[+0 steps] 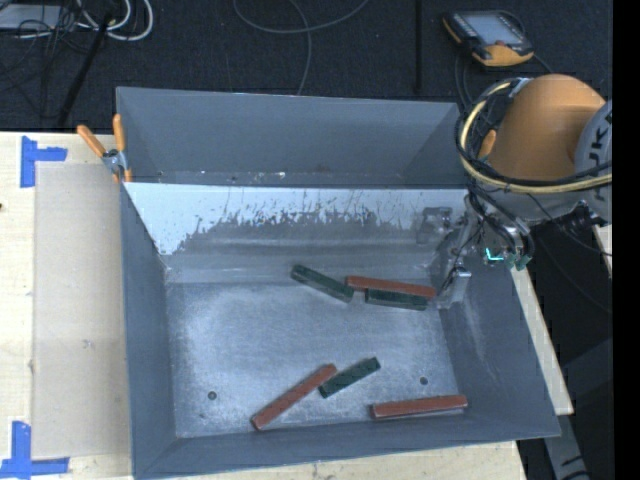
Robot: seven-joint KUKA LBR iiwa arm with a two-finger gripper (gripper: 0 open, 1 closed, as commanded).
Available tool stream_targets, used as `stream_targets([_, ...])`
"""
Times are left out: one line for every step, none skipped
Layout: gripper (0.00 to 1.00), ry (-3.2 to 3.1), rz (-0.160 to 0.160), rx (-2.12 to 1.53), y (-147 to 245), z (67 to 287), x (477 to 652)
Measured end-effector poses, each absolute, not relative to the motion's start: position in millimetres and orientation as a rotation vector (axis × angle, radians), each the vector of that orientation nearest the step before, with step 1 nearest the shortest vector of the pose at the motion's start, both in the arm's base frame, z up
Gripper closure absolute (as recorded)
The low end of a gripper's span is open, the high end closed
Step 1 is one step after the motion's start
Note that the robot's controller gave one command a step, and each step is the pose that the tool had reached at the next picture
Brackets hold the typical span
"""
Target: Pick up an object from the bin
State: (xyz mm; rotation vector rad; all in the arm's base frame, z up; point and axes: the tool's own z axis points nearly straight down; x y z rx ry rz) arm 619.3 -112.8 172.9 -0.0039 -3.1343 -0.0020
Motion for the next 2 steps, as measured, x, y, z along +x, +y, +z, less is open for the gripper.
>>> stream_targets([0.00,-3.142,0.000,-0.001,-112.6,177.6,621.1])
stream_targets([0.00,-3.148,0.002,0.058,-100.8,125.1,623.0])
